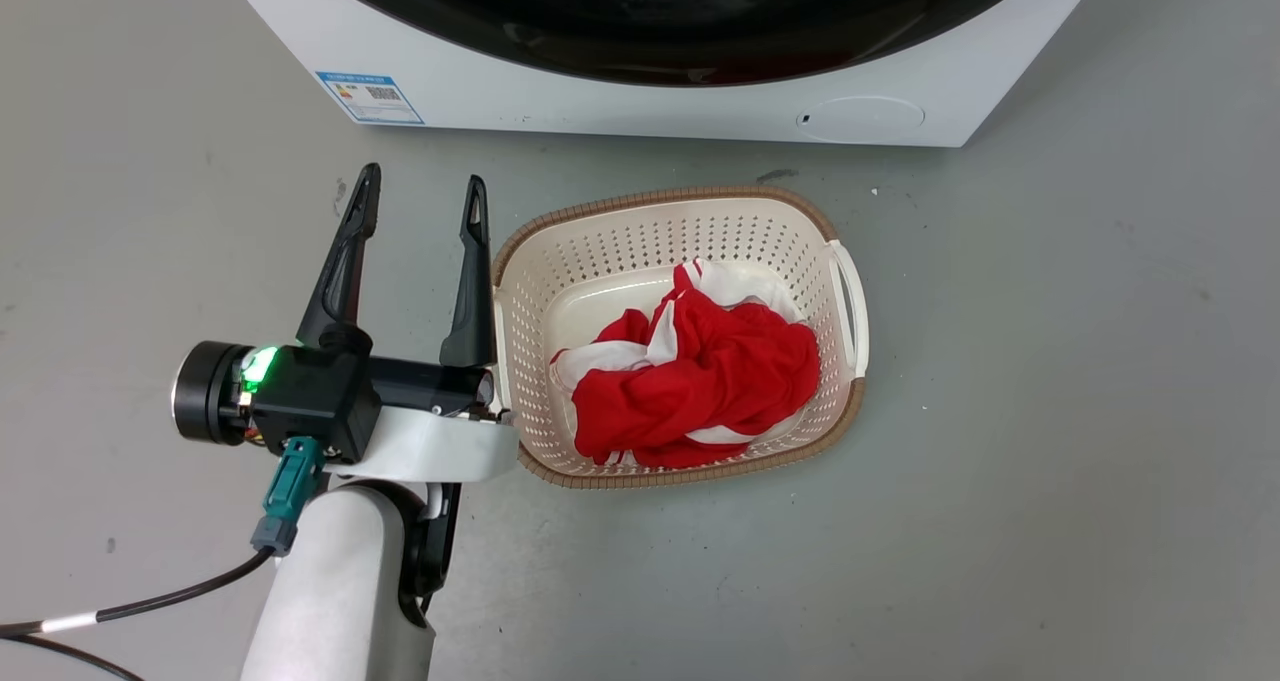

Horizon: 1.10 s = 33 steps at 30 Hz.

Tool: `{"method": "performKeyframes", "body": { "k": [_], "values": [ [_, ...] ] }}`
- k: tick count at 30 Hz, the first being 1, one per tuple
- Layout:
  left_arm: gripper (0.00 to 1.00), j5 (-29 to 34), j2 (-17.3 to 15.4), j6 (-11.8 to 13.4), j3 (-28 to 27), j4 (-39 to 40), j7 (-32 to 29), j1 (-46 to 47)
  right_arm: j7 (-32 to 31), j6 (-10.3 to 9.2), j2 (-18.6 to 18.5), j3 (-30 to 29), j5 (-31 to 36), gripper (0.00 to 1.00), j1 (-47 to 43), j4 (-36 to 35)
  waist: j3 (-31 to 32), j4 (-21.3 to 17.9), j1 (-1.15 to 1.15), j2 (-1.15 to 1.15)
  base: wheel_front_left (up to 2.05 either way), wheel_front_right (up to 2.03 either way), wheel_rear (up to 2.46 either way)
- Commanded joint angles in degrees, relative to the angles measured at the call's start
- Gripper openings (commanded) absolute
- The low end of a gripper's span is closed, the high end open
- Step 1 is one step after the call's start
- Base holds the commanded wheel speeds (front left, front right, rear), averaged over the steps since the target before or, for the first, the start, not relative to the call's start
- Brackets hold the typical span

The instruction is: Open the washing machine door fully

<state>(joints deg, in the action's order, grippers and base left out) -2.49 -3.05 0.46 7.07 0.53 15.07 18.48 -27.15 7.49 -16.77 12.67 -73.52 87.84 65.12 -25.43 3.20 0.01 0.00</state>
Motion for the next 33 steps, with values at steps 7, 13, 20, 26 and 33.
{"method": "performKeyframes", "body": {
  "k": [7,13,20,26,33],
  "values": [
    [1.00,0.3,0.1,0.3,0.6,0.3,0.1,1.9,-0.9,0.00,1.4,0.4,0.8,0.00,1.6,0.8,-2.0,0.4,-0.01,0.00,0.00,0.00,0.00],
    [1.00,0.1,0.1,0.5,0.9,0.0,0.1,2.0,-4.7,0.01,2.5,0.3,-0.2,0.00,1.2,-0.7,-2.7,0.5,-0.01,0.00,0.00,0.00,0.00],
    [1.00,-0.2,0.2,0.8,0.8,-0.5,0.1,2.1,-12.0,0.00,1.8,-0.4,-2.7,0.00,-2.0,-4.7,-2.0,0.2,-0.01,0.00,0.00,0.00,0.00],
    [1.00,-0.2,0.2,0.6,0.5,-1.3,0.1,1.2,-20.1,0.00,2.1,-0.9,-5.8,0.00,-6.1,-8.3,0.1,-0.4,-0.01,0.00,0.00,0.00,0.00],
    [1.00,-0.2,0.2,0.1,0.2,-2.5,0.1,-0.8,-26.5,0.00,3.0,-0.6,-8.3,0.00,-13.3,-12.4,5.3,-0.9,-0.01,0.00,0.00,0.00,0.00]
  ]
}}
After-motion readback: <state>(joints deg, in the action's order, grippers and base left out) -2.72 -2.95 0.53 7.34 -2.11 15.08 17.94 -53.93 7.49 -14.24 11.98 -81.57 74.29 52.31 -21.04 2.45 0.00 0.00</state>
